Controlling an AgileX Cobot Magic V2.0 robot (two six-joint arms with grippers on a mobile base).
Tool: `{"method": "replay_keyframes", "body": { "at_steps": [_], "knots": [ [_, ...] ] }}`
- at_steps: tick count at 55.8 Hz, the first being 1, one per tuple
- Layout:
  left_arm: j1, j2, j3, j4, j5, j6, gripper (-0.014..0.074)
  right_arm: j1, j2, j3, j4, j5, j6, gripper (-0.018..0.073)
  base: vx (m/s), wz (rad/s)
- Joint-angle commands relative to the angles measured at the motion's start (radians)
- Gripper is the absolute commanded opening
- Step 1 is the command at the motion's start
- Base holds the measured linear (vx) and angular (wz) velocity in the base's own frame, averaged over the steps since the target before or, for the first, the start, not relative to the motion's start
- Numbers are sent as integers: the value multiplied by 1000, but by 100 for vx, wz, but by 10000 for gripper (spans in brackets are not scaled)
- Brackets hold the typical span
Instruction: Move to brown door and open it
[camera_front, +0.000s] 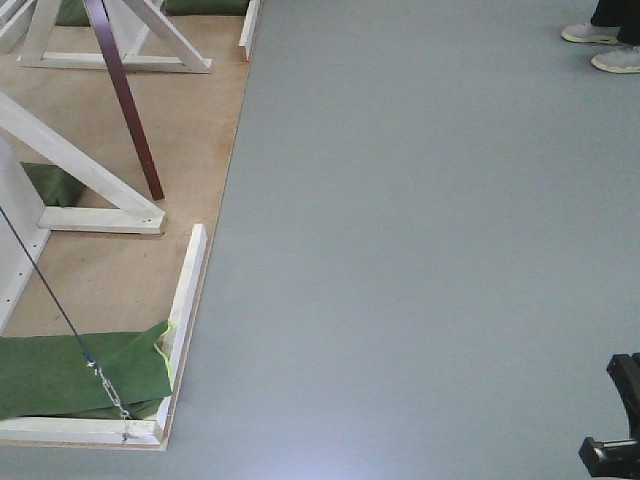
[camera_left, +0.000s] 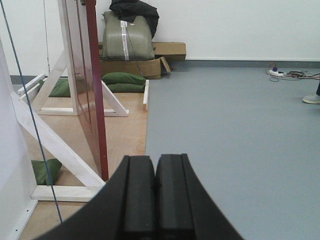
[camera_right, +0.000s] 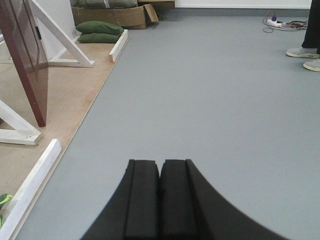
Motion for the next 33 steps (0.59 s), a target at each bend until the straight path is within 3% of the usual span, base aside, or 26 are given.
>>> {"method": "replay_keyframes", "body": {
  "at_steps": [1, 33],
  "knots": [
    [-8, -13, -18, -3, -78, -8, -6, 1, -6, 3, -4, -80, -8, 0, 0, 0],
    [-8, -13, -18, -3, -78, -8, -6, 1, -6, 3, -4, -77, -8, 0, 0, 0]
  ]
}}
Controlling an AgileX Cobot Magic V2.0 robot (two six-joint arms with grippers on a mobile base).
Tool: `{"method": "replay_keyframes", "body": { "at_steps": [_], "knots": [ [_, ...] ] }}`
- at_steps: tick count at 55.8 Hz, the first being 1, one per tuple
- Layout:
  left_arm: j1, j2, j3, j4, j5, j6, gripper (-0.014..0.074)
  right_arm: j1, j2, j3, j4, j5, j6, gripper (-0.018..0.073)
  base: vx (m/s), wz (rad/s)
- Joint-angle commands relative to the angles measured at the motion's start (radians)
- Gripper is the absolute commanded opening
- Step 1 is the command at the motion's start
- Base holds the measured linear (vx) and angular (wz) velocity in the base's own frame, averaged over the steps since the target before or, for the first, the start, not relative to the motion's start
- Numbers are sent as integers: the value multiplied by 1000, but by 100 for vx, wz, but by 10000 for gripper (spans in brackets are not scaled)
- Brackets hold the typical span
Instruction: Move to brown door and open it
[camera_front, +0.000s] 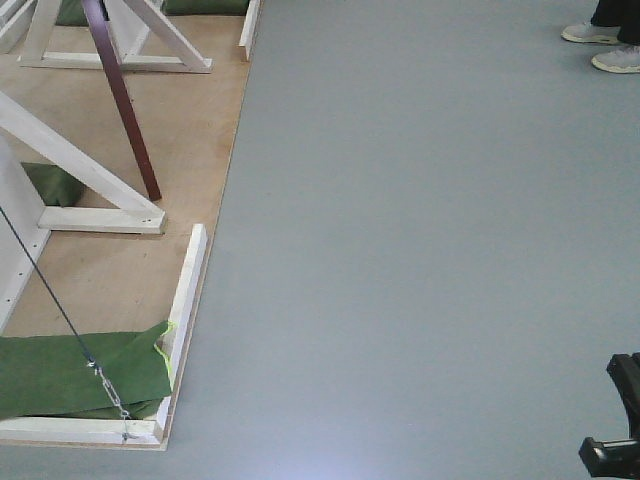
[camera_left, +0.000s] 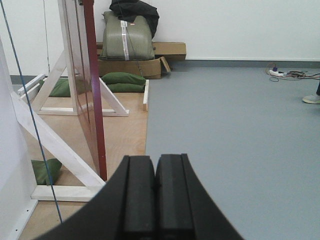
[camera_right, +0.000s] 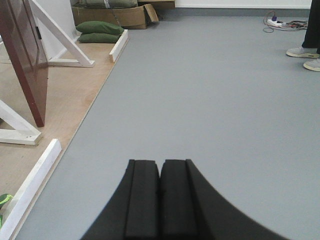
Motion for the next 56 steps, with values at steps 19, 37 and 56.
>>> {"method": "replay_keyframes", "body": {
  "at_steps": [19, 37, 56],
  "knots": [
    [-8, -13, -18, -3, -78, -8, -6, 1, -6, 3, -4, -77, -8, 0, 1, 0],
    [-8, -13, -18, -3, -78, -8, -6, 1, -6, 3, -4, -77, -8, 0, 10, 4],
    [-8, -13, -18, -3, -78, -8, -6, 1, -6, 3, -4, -77, -8, 0, 16, -10]
  ]
}}
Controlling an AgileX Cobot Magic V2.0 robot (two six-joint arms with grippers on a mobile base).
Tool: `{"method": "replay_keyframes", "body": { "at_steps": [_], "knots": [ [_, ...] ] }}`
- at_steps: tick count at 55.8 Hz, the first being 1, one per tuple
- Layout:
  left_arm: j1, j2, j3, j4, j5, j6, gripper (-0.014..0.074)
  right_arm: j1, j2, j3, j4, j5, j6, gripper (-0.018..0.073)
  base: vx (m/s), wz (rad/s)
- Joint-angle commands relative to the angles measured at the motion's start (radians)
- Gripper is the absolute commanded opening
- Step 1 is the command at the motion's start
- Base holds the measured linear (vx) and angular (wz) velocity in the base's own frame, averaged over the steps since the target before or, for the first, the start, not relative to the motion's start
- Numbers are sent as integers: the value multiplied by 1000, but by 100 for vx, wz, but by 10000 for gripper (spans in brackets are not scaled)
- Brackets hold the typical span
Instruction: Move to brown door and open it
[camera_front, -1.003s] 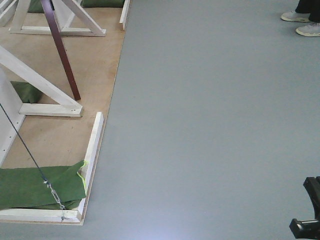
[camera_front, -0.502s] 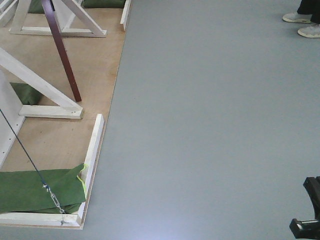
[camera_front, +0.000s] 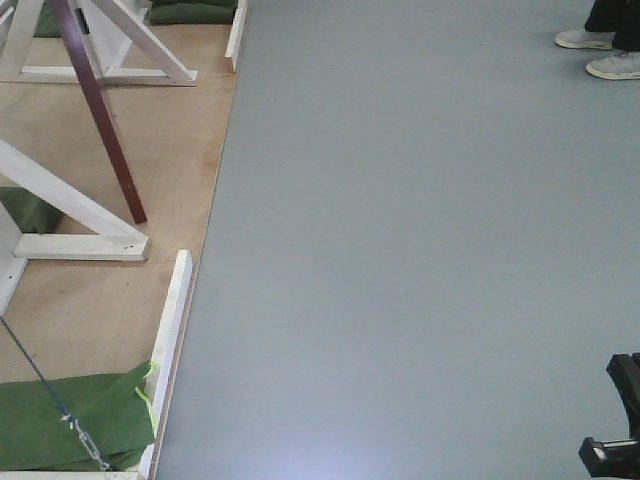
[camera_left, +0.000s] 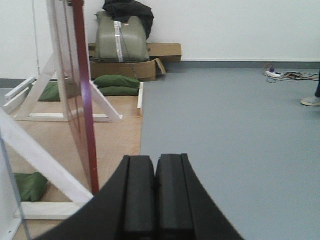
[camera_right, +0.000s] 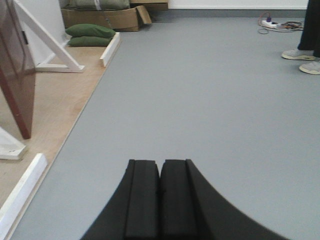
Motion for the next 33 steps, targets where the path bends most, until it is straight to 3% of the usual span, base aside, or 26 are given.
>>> {"method": "replay_keyframes", "body": {
  "at_steps": [1, 33],
  "knots": [
    [-8, -13, -18, -3, -78, -8, -6, 1, -6, 3, -4, -77, -8, 0, 21, -27],
    [-8, -13, -18, -3, -78, -8, -6, 1, -6, 3, -4, -80, -8, 0, 32, -11]
  ]
}}
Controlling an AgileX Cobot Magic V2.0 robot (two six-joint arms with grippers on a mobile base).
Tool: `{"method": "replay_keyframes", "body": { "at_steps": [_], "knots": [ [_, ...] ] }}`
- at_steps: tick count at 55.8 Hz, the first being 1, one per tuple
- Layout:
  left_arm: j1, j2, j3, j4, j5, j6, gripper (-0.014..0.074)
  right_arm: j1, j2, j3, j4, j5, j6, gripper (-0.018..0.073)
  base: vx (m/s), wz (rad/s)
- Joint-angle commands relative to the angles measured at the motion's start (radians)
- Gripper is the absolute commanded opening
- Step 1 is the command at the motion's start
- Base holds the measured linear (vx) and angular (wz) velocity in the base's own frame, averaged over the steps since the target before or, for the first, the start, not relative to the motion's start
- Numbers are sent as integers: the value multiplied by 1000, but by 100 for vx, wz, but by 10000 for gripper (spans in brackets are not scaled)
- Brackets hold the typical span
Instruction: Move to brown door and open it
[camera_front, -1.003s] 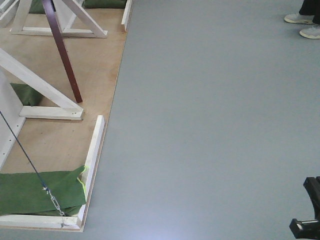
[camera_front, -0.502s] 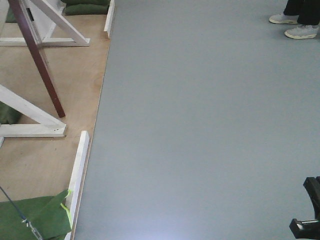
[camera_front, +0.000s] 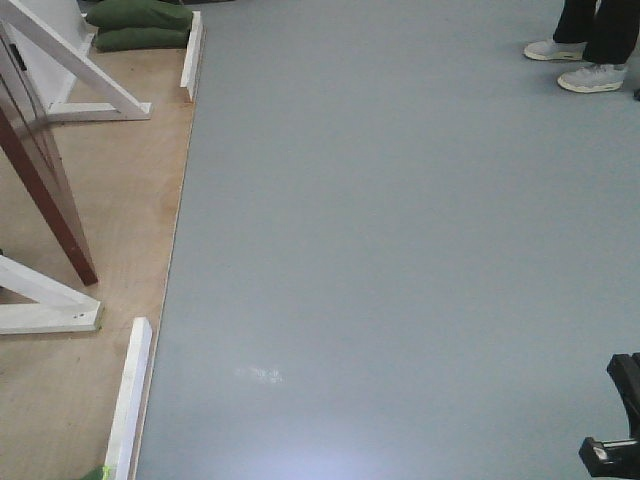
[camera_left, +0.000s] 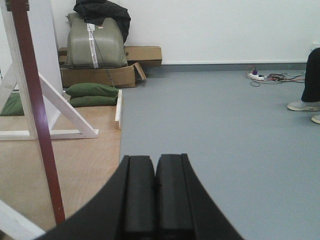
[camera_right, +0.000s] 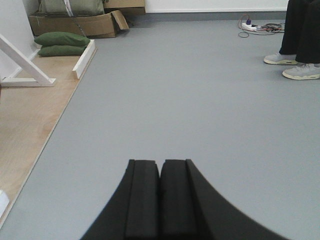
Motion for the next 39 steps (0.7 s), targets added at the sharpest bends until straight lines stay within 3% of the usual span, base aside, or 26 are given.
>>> {"method": "replay_keyframes", "body": {
  "at_steps": [1, 39],
  "knots": [
    [-8, -13, -18, -3, -78, -8, -6, 1, -6, 3, -4, -80, -8, 0, 42, 3],
    [-8, -13, -18, -3, -78, -8, -6, 1, -6, 3, -4, -80, -8, 0, 44, 11]
  ]
}}
